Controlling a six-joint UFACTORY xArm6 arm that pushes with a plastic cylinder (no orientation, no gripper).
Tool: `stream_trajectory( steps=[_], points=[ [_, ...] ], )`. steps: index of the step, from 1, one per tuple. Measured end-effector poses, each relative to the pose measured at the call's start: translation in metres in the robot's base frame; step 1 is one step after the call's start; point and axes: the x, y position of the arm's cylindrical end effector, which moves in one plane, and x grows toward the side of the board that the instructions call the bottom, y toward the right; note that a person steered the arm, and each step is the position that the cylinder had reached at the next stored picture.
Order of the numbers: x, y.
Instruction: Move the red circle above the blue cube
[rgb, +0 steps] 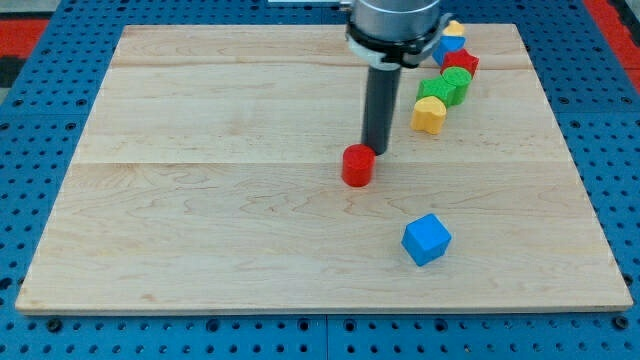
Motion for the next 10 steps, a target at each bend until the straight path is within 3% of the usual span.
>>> stream_trajectory(
  steps=[2, 5, 9, 10],
  points=[
    [0.014, -0.053],
    [0.042, 0.019],
    [0.055, 0.038],
    [0.052, 0.088]
  ],
)
